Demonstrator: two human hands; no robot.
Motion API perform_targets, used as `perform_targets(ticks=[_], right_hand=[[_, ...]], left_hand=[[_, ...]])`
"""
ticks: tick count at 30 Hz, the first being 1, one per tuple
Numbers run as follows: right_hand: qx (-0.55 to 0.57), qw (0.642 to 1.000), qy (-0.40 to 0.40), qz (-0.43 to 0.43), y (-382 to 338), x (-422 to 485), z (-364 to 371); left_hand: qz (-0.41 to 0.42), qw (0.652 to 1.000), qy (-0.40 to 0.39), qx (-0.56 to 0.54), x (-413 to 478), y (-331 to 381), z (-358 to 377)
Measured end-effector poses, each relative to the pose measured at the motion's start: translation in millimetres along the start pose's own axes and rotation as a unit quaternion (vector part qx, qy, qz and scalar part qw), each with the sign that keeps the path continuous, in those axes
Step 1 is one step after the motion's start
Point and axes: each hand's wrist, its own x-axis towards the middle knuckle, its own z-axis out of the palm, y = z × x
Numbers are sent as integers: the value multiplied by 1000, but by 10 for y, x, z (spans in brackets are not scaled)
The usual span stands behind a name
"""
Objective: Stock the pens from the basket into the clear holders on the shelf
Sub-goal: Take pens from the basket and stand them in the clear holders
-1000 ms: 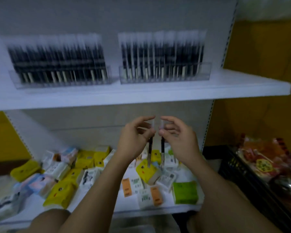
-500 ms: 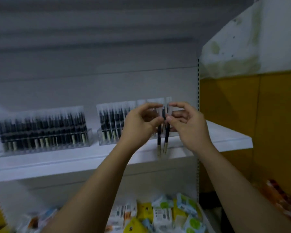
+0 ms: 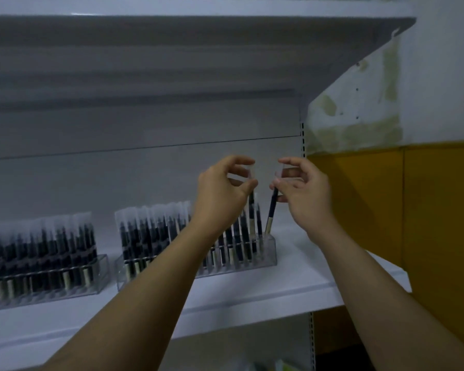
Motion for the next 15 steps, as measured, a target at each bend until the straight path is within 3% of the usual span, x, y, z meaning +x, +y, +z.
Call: perform_targets(ticks=[15], right_hand=[[-17,999,-22,28,451,232,144]], left_hand=[[-22,998,-5,57,257,-354,339]])
